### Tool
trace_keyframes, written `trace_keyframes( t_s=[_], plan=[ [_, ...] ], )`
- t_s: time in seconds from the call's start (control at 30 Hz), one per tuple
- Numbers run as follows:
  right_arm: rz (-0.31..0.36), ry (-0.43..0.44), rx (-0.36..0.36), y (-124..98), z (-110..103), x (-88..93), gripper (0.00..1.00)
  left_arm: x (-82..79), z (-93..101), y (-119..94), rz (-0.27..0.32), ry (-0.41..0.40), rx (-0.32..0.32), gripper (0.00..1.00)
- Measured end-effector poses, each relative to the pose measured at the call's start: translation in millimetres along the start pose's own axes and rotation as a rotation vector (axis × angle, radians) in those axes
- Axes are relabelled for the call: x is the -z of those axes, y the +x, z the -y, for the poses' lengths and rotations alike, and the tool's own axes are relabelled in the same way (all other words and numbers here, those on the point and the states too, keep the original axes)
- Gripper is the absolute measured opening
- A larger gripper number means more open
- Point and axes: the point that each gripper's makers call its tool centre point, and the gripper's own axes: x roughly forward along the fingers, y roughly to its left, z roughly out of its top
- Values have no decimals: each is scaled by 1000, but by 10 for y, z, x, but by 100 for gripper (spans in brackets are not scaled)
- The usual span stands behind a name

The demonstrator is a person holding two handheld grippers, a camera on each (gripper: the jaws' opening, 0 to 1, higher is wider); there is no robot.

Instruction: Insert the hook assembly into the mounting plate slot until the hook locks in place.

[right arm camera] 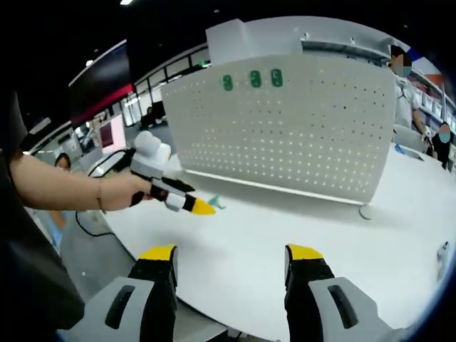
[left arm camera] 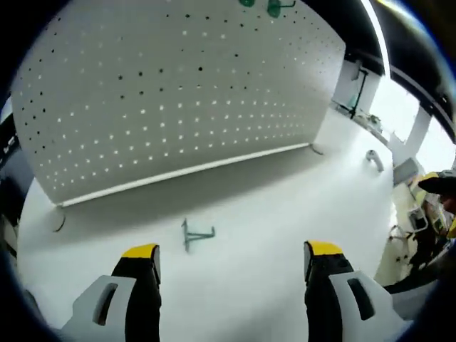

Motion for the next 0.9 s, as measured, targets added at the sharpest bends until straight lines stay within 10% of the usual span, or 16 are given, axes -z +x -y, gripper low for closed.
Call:
trace_keyframes(
  t_s=[0.9],
  plan=[
    [-32, 38, 35, 84, 193, 51, 60, 119, -399, 350, -118, -25, -68, 29]
  ],
)
